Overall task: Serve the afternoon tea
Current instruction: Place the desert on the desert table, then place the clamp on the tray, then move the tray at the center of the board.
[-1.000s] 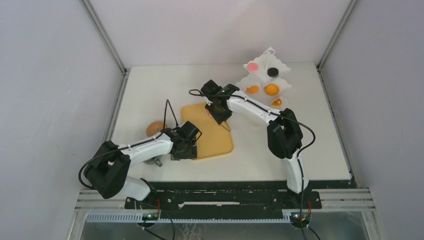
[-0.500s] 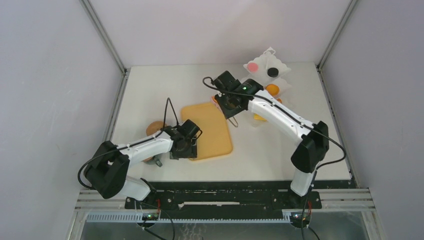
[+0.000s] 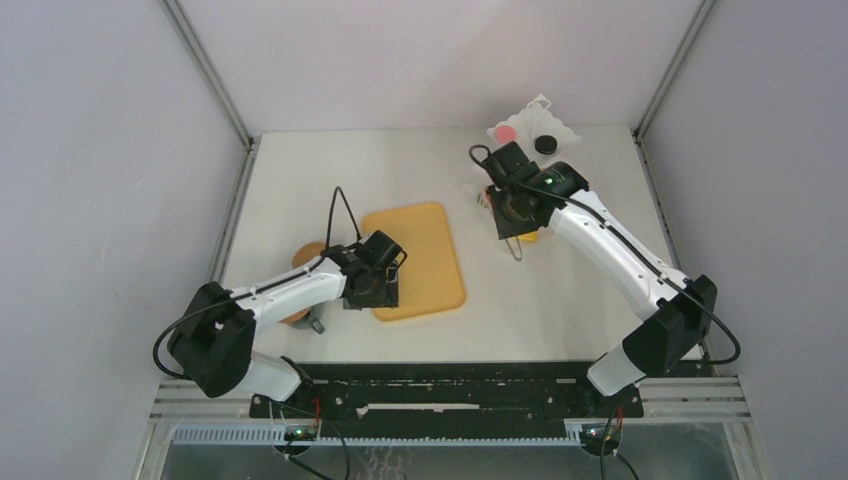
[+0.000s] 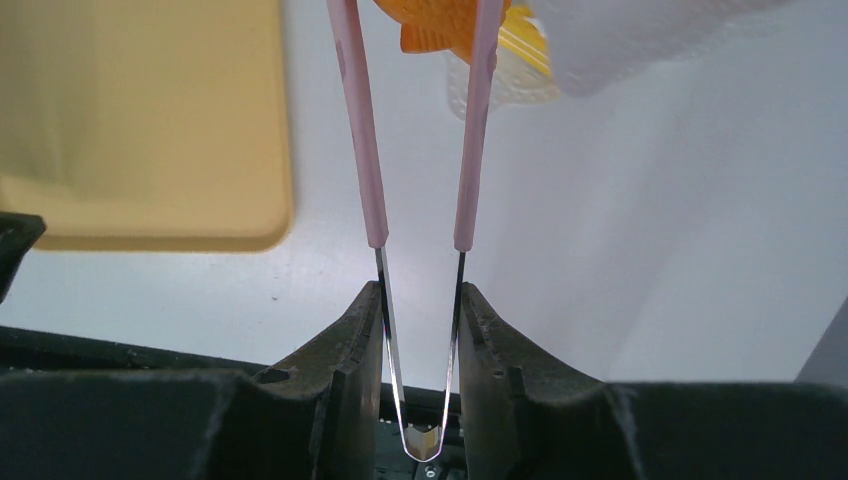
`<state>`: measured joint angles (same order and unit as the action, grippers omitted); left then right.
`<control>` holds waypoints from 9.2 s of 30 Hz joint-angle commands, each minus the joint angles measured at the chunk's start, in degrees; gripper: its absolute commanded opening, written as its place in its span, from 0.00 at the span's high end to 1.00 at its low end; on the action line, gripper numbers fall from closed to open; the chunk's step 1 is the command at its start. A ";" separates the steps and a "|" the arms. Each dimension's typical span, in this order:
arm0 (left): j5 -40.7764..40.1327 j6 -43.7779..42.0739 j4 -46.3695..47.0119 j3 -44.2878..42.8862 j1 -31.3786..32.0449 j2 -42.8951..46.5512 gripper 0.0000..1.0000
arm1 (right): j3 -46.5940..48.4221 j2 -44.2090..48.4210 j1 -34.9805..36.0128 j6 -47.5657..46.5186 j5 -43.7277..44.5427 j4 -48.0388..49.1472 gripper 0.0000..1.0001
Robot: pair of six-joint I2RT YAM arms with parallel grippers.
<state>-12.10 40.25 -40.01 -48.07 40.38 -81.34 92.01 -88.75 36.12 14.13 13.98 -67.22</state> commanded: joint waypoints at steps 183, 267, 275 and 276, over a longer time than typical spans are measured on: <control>3.03 -4.21 3.44 -2.65 -2.15 -3.58 0.26 | 11.55 -9.30 -16.88 -0.24 -2.10 1.08 0.58; -3.75 -8.37 2.90 -1.80 -2.15 23.00 0.27 | -19.81 -15.34 8.84 12.37 0.30 29.76 0.50; -4.64 -8.78 3.01 -2.12 -2.15 24.16 0.28 | -20.02 -19.37 8.70 13.08 -2.82 30.70 0.64; -4.65 -8.76 3.01 -2.23 -2.15 24.16 0.28 | -20.02 -19.81 8.70 13.27 -3.08 30.66 0.67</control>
<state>-15.22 32.91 -38.44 -49.17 38.48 -58.46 71.75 -107.37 44.88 25.58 12.32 -38.35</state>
